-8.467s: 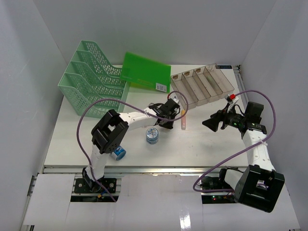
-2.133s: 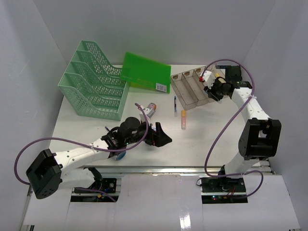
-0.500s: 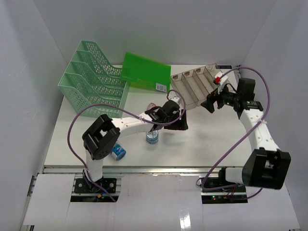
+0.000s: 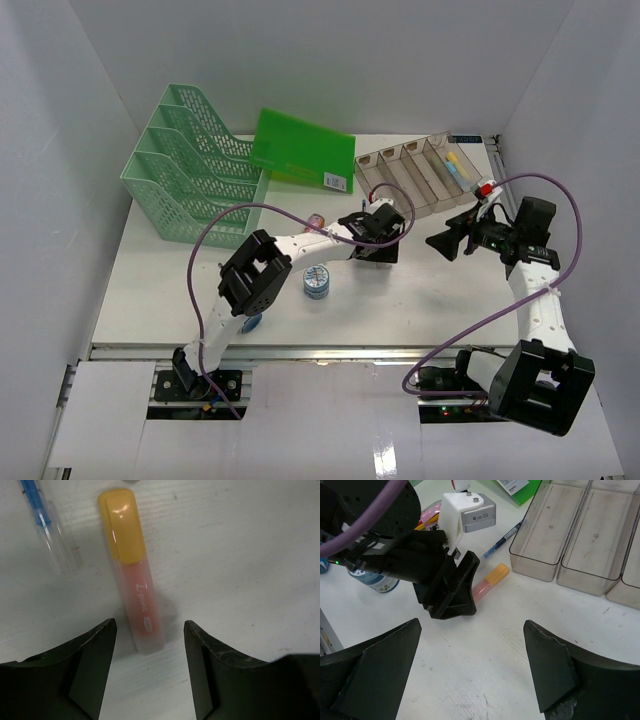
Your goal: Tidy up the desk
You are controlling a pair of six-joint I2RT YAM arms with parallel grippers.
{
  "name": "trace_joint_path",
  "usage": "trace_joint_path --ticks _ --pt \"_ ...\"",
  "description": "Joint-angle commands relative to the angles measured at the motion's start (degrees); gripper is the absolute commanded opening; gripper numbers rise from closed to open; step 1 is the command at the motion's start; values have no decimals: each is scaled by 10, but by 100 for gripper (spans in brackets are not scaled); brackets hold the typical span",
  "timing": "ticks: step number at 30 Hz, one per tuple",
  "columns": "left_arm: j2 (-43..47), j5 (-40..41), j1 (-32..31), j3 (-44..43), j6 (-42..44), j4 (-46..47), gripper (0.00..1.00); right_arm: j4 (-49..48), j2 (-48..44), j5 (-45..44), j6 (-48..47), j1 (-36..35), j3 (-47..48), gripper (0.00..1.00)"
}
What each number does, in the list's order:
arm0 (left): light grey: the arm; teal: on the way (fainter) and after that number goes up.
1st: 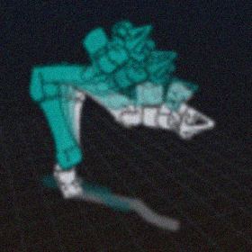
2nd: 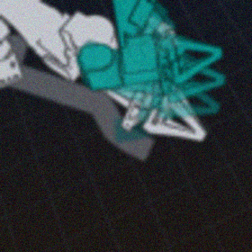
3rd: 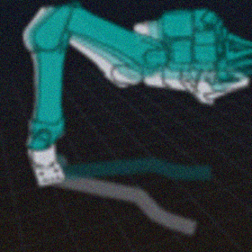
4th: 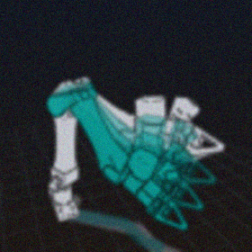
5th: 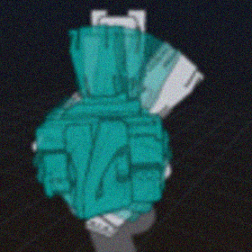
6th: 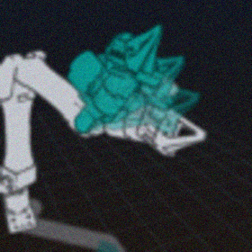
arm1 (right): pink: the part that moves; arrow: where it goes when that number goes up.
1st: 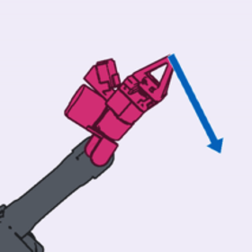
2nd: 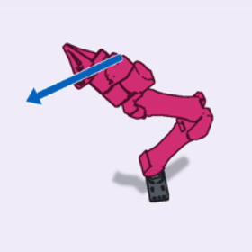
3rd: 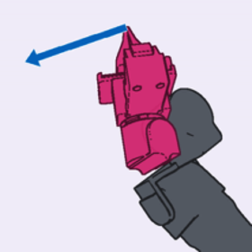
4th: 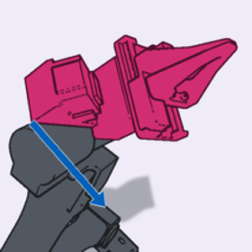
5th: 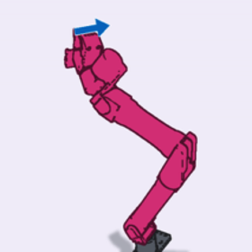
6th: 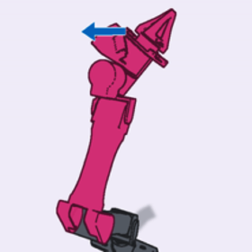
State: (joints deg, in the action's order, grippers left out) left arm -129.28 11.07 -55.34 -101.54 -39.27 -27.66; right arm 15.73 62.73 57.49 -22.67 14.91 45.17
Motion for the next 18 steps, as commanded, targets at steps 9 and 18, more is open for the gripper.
trace_joint_path --ticks 9,18 --pt "-66 72 -14 -71 17 -110 55 -21 -4 104 31 59 -21 88" --pt "-52 63 -19 -28 20 -111 28 -17 2 103 28 59 -27 87"
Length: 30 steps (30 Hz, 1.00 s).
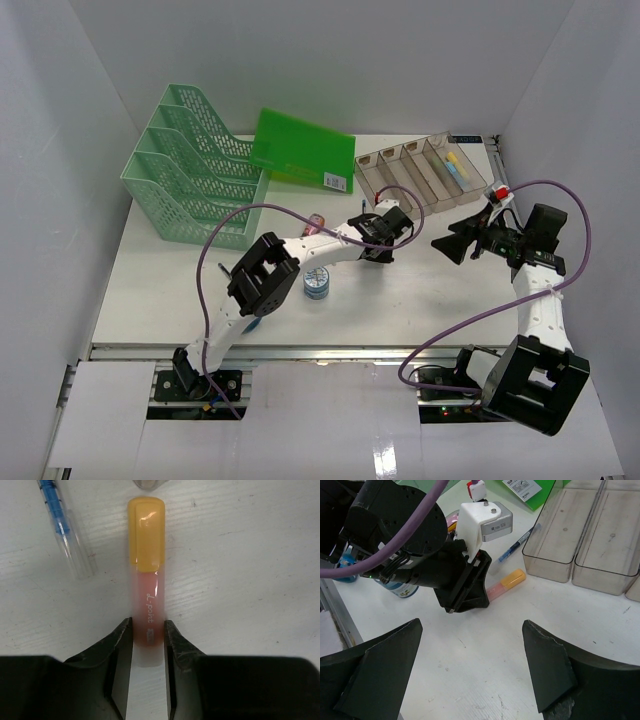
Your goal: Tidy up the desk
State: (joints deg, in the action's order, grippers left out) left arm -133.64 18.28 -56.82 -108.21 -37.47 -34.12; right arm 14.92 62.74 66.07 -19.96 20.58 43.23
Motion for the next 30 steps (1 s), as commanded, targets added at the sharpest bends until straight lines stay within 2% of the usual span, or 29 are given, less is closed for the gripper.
trace_joint_path --ticks 1,5,8,10,15,20,25,30 --pt "-1 -11 -4 45 1 -44 26 -6 2 18 -1 3 -9 87" --pt "60 -42 -4 101 -9 -6 15 20 10 9 -14 -2 -11 86" --pt "135 -85 -5 184 -27 85 11 51 21 -38 -13 -26 -6 85" --pt "179 -112 -5 252 -42 134 10 45 26 -77 24 -56 -8 84" --pt "256 -183 -4 354 -87 260 8 3 57 -152 146 -128 -13 84" --pt "285 -251 -4 394 -126 354 8 8 113 -223 264 -177 18 83" --pt "289 -273 -5 402 -153 421 7 -21 131 -235 329 -200 34 77" --pt "286 -277 -4 394 -165 446 7 -25 156 -248 365 -205 38 70"
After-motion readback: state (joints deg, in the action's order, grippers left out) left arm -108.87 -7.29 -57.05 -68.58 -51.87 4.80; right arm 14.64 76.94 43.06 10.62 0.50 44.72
